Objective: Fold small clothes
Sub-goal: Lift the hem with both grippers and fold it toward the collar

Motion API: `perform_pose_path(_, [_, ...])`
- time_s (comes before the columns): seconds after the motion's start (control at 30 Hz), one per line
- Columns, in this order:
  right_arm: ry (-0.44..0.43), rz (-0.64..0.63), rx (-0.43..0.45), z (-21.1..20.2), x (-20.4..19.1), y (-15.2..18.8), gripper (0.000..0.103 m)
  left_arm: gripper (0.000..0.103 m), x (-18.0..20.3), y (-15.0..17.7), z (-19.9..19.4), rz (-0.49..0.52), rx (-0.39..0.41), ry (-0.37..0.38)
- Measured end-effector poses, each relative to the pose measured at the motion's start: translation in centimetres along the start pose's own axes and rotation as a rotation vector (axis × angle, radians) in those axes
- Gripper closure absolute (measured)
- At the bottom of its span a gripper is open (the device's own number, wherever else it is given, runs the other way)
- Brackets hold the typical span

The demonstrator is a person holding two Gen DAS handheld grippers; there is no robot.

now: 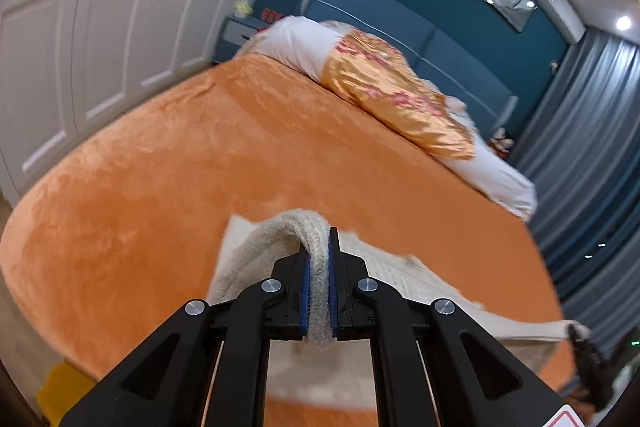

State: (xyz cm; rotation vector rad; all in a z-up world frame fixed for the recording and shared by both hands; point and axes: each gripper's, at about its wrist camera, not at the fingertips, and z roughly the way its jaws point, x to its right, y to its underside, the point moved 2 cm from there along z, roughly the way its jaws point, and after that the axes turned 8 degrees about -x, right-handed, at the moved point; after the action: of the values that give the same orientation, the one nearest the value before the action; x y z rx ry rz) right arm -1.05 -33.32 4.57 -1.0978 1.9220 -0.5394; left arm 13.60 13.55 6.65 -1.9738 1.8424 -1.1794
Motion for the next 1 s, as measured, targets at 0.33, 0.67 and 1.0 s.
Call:
perform_pose_path(0.33, [0.033, 0.129, -0.013, 9.3, 1.9, -0.5, 0.1, 0.098, -1.7, -0.2, 9.4, -0.055, -0.034, -0.139])
perform_pose_path(0.67, [0.077, 0.178, -0.094, 15.0, 3.6, 0.2, 0.1, 0.098, -2.8, 0.3, 15.7, -0.061, -0.128, -0.2])
perform_pose_path(1.0, [0.145, 0.153, -0.211, 20.2, 5.5, 1.7, 0.1, 0.095, -3.3, 1.4, 20.1, -0.033, -0.202, -0.261])
